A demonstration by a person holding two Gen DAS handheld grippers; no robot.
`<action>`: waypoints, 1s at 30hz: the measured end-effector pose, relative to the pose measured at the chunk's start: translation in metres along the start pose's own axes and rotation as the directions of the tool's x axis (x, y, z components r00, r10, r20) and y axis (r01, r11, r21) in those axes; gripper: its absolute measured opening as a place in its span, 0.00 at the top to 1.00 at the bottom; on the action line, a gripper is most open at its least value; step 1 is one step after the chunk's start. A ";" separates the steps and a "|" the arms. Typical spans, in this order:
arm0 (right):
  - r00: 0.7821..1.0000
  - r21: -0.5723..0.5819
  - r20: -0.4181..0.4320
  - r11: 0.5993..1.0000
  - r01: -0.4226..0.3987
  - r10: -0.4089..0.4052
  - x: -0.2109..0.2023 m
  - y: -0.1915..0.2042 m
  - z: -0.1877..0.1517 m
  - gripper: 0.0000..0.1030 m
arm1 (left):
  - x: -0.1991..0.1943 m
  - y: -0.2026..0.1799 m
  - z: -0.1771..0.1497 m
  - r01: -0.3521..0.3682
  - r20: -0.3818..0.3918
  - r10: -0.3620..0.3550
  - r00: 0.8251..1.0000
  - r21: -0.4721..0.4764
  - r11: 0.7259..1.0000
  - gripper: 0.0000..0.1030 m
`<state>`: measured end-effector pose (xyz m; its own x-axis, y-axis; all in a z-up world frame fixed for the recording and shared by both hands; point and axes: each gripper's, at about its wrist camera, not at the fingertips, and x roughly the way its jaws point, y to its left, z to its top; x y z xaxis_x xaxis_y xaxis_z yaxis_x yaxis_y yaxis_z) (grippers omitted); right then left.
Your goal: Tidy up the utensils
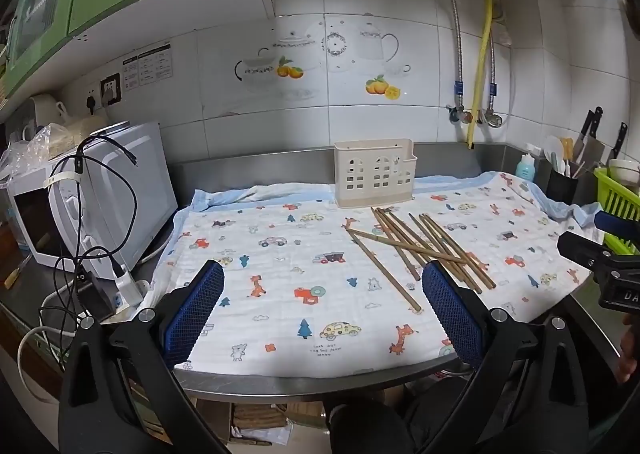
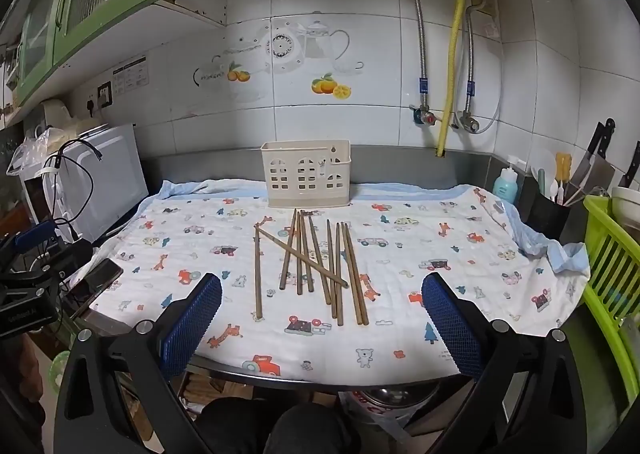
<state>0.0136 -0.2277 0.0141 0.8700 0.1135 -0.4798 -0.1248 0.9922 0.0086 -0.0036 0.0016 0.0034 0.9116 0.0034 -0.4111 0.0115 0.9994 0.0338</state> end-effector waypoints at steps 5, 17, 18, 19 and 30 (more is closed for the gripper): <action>1.000 0.001 0.003 1.000 -0.011 0.011 -0.003 0.002 0.001 0.06 | 0.001 0.001 -0.001 0.001 -0.001 -0.001 1.000 0.006 1.000 0.05; 1.000 0.011 0.001 1.000 -0.016 0.016 0.001 -0.002 -0.004 0.06 | 0.001 -0.003 -0.002 -0.006 0.001 0.006 1.000 0.011 1.000 0.05; 1.000 0.011 0.000 1.000 -0.014 0.014 0.001 -0.002 -0.003 0.06 | 0.001 -0.003 -0.002 -0.006 0.002 0.006 1.000 0.010 1.000 0.05; 1.000 0.014 0.001 1.000 -0.018 0.018 0.001 -0.003 -0.003 0.06 | 0.001 -0.003 -0.002 -0.005 0.001 0.005 1.000 0.010 1.000 0.05; 1.000 0.012 -0.003 1.000 -0.021 0.021 0.002 -0.001 -0.005 0.06 | 0.002 -0.003 -0.002 -0.007 -0.003 0.007 1.000 0.010 1.000 0.05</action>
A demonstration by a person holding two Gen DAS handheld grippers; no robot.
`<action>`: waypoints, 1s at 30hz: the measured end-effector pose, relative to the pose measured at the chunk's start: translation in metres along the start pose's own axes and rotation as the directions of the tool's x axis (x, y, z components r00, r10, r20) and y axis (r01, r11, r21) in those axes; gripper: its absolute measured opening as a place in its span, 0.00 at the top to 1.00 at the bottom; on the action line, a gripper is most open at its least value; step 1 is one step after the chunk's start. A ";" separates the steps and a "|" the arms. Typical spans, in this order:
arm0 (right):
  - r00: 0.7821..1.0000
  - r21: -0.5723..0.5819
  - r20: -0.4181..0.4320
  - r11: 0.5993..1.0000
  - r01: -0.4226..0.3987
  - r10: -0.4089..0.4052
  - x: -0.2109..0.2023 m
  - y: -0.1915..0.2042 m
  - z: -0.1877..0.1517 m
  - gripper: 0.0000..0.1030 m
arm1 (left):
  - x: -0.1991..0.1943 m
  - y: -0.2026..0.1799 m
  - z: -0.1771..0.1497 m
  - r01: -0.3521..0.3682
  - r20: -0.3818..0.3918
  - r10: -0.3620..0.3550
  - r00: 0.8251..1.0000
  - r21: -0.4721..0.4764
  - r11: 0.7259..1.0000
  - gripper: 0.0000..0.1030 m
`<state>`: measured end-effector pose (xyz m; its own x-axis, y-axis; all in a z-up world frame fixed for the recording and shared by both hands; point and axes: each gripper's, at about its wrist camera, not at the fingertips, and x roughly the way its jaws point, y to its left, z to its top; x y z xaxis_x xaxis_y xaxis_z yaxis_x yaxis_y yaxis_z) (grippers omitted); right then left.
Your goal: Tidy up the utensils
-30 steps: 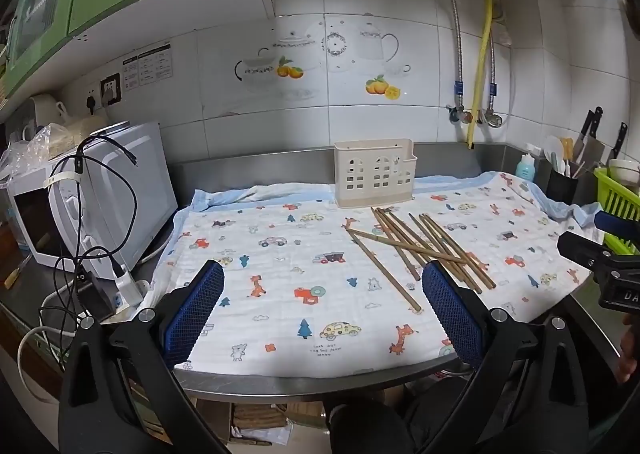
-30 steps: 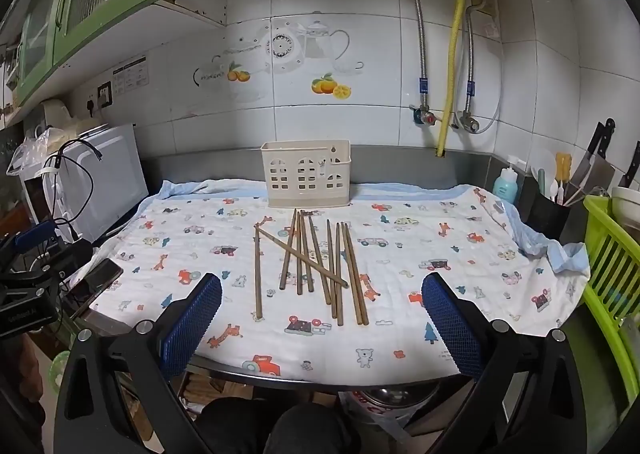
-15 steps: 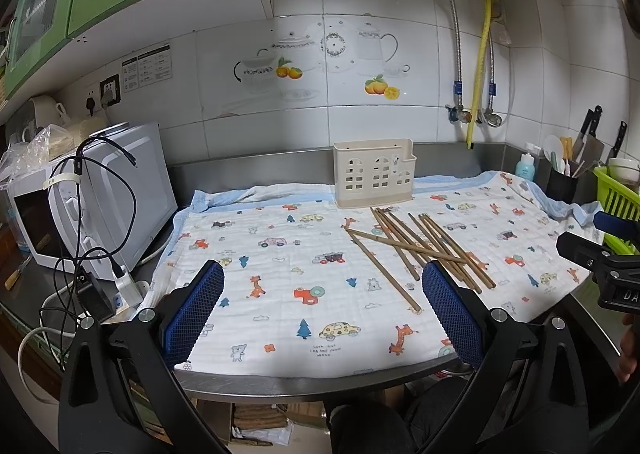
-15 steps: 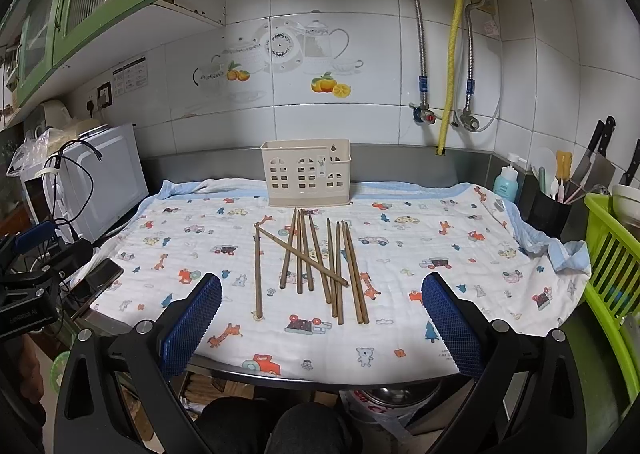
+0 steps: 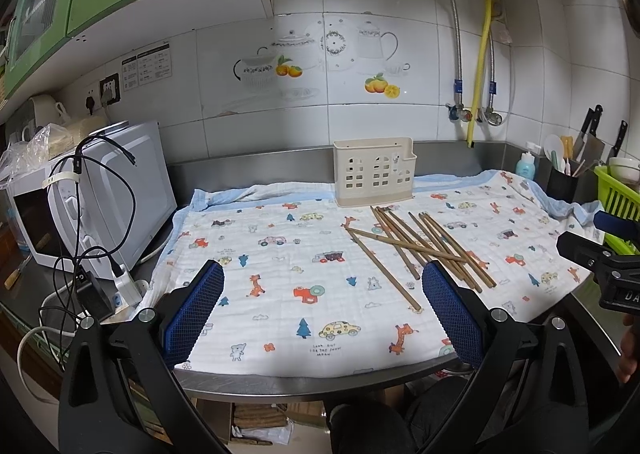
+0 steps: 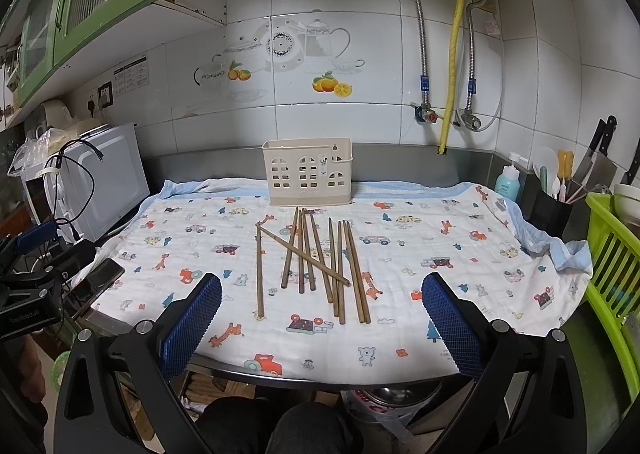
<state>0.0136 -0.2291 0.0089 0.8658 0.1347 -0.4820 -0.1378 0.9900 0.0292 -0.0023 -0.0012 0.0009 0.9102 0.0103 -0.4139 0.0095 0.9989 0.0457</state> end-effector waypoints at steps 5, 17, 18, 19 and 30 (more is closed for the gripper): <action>1.000 -0.002 -0.001 1.000 -0.003 0.003 0.000 0.000 0.000 0.06 | 0.000 0.000 0.001 0.000 0.000 0.000 1.000 0.000 1.000 0.05; 1.000 -0.002 -0.005 1.000 -0.007 0.007 0.003 0.001 0.001 0.06 | 0.001 -0.002 0.001 0.002 0.000 -0.002 1.000 0.002 1.000 0.05; 1.000 -0.004 -0.004 1.000 -0.007 0.007 0.003 0.001 0.001 0.06 | 0.001 -0.001 0.000 0.003 0.001 -0.003 1.000 0.000 1.000 0.05; 1.000 -0.004 -0.006 1.000 -0.007 0.007 0.004 0.001 0.001 0.06 | 0.001 -0.001 0.000 0.004 0.001 -0.004 1.000 -0.001 1.000 0.05; 1.000 -0.002 -0.009 1.000 -0.006 0.006 0.006 0.001 0.001 0.06 | 0.003 -0.004 0.000 0.004 -0.004 -0.004 1.000 0.001 1.000 0.05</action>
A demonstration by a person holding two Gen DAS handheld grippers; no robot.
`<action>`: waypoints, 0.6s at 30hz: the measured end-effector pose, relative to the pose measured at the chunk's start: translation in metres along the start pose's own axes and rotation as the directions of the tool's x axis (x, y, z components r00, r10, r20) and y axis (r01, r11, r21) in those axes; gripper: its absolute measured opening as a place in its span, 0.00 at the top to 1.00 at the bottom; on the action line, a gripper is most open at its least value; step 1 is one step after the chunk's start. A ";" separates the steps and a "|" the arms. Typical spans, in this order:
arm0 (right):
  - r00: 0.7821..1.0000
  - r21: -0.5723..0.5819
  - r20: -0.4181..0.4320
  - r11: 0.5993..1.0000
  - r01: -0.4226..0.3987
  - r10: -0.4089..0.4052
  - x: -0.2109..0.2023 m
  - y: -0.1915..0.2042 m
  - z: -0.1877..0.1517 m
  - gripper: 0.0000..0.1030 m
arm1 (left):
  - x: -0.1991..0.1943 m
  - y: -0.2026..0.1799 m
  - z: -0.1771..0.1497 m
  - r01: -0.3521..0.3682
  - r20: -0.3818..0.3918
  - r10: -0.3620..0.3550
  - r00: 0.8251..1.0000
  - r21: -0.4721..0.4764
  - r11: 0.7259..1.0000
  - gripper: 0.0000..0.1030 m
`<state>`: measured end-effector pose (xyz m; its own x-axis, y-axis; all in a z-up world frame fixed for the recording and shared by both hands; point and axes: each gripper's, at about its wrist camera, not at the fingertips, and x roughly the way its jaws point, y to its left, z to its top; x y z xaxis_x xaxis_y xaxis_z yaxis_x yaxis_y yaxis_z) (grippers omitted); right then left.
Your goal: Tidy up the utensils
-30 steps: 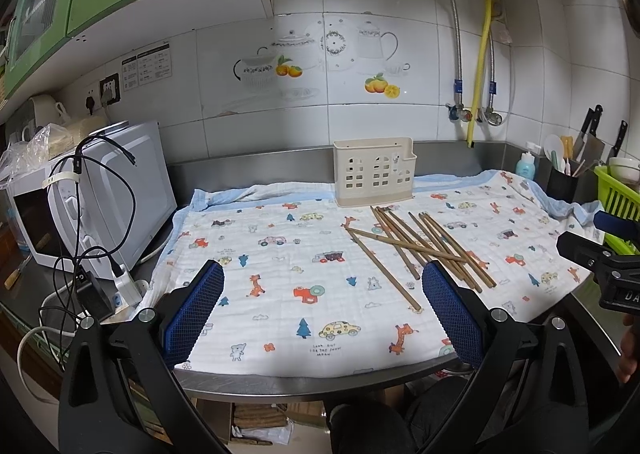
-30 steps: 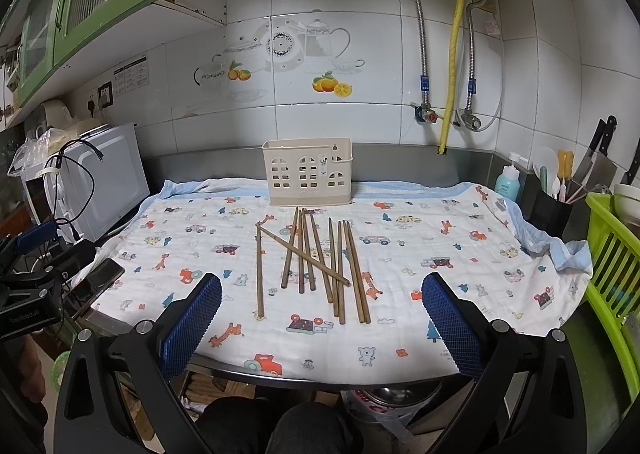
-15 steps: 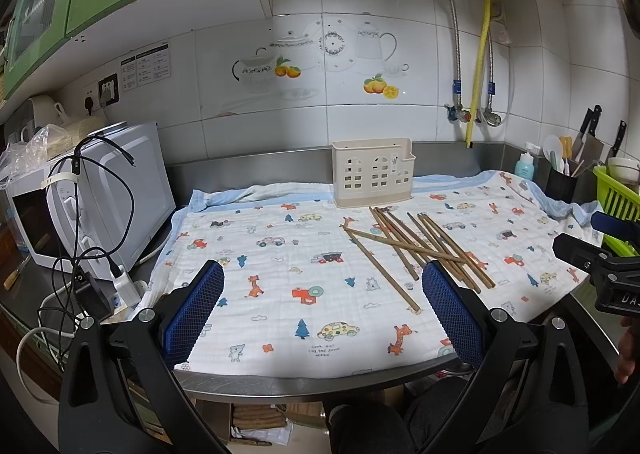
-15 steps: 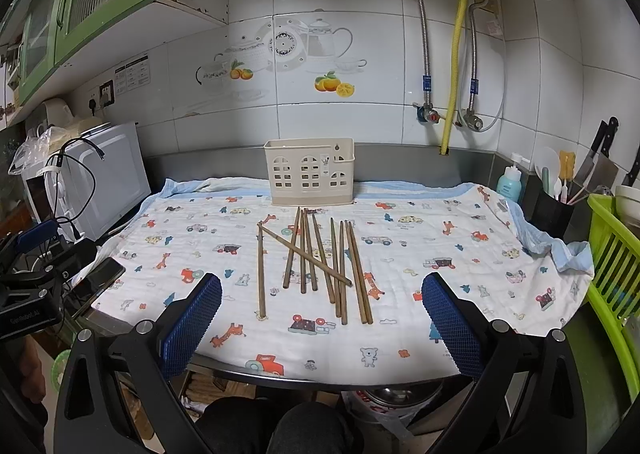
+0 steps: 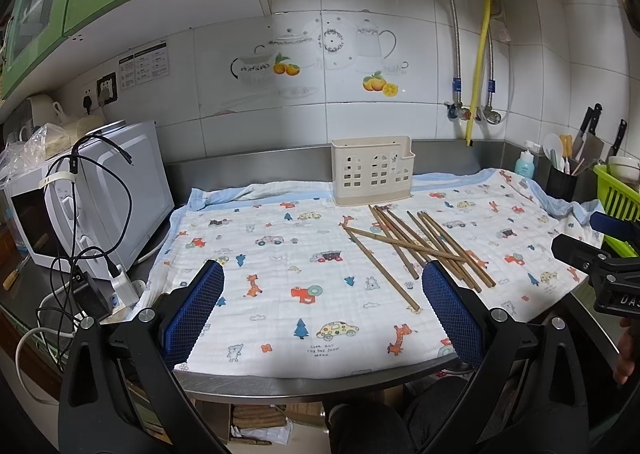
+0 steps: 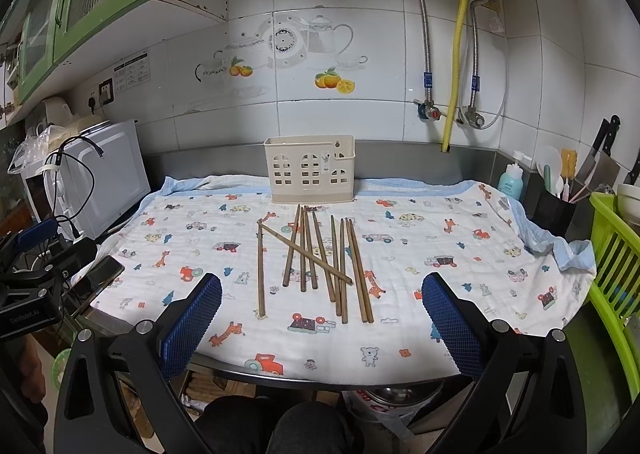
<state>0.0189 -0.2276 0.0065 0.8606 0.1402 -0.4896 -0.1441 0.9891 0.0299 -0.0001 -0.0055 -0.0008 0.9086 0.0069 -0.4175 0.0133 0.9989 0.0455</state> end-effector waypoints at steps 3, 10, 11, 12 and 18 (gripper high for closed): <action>1.000 -0.001 -0.001 1.000 0.000 0.000 0.000 0.000 0.000 0.06 | 0.000 0.000 0.000 0.000 0.001 0.000 1.000 0.000 1.000 0.05; 1.000 -0.005 -0.008 1.000 0.000 0.000 0.005 -0.001 -0.001 0.06 | 0.002 0.000 -0.001 -0.001 -0.001 0.001 1.000 0.000 1.000 0.05; 1.000 -0.005 -0.011 1.000 0.000 0.000 0.006 -0.001 -0.001 0.06 | 0.003 -0.001 -0.001 -0.001 -0.002 0.001 1.000 -0.001 1.000 0.05; 1.000 -0.004 -0.012 1.000 0.002 -0.002 0.007 -0.001 -0.001 0.06 | 0.003 -0.001 -0.001 -0.002 -0.003 0.002 1.000 0.000 1.000 0.05; 1.000 -0.002 -0.017 1.000 0.001 -0.001 0.010 0.000 -0.001 0.06 | 0.007 0.000 -0.002 -0.001 -0.005 0.001 1.000 0.001 1.000 0.05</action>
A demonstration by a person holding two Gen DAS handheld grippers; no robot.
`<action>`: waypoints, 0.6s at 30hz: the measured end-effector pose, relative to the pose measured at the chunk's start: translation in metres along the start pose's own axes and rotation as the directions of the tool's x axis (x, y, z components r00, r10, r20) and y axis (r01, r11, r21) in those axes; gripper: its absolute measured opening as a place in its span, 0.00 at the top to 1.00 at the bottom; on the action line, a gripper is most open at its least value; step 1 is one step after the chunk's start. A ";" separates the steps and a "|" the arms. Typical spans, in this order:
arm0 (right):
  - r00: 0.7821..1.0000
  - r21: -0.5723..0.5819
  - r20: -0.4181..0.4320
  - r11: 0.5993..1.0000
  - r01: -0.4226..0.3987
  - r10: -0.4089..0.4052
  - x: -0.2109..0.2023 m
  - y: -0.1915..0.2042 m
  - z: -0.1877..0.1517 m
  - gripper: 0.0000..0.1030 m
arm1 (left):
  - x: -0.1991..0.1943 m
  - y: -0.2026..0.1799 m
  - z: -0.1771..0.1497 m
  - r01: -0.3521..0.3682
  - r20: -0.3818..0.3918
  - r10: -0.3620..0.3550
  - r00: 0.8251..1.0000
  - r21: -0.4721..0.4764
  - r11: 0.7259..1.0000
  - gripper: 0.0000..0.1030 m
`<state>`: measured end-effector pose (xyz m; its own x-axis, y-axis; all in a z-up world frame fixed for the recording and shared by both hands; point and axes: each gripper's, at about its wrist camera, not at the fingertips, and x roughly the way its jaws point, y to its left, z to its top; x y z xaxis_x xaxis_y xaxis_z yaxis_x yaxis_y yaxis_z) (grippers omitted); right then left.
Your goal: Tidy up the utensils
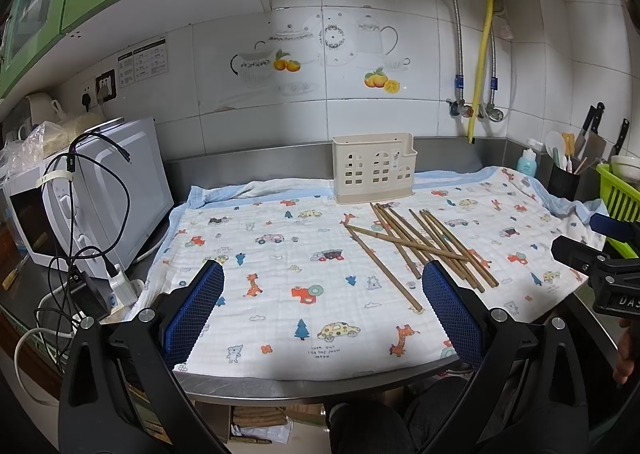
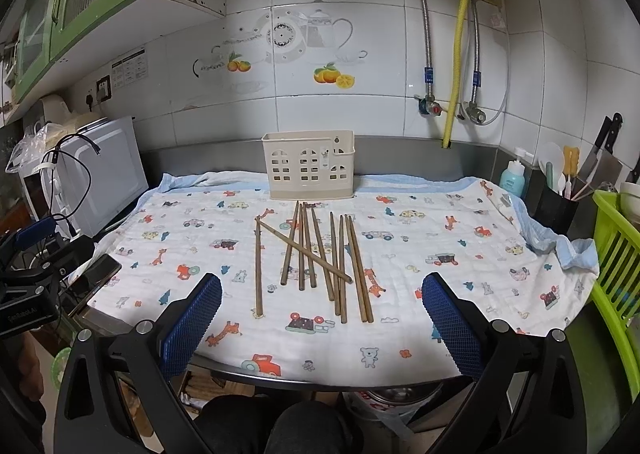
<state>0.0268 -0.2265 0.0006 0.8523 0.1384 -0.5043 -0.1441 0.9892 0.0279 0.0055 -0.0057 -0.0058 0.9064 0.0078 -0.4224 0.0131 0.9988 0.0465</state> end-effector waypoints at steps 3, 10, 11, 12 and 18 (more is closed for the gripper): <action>1.000 -0.005 0.000 1.000 0.003 -0.003 0.001 0.001 0.000 0.06 | 0.003 0.001 0.000 0.003 -0.004 -0.003 1.000 -0.002 1.000 0.05; 1.000 -0.006 -0.001 1.000 0.002 -0.002 0.004 0.002 0.001 0.06 | 0.010 0.003 0.001 0.001 -0.011 -0.001 1.000 -0.002 1.000 0.05; 1.000 -0.006 -0.001 1.000 0.002 -0.002 0.004 0.002 0.000 0.06 | 0.011 0.003 0.001 0.001 -0.013 -0.001 1.000 -0.004 1.000 0.05; 1.000 -0.006 -0.001 1.000 0.000 0.000 0.004 0.001 0.001 0.06 | 0.012 0.003 0.000 0.001 -0.016 -0.001 1.000 -0.005 1.000 0.05; 1.000 -0.019 -0.007 1.000 -0.004 0.004 0.013 -0.001 0.002 0.06 | 0.019 0.003 -0.001 0.002 -0.030 -0.002 1.000 0.000 1.000 0.05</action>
<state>0.0387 -0.2253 -0.0040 0.8483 0.1424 -0.5100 -0.1576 0.9874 0.0135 0.0221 -0.0026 -0.0142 0.8931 0.0073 -0.4498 0.0150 0.9988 0.0459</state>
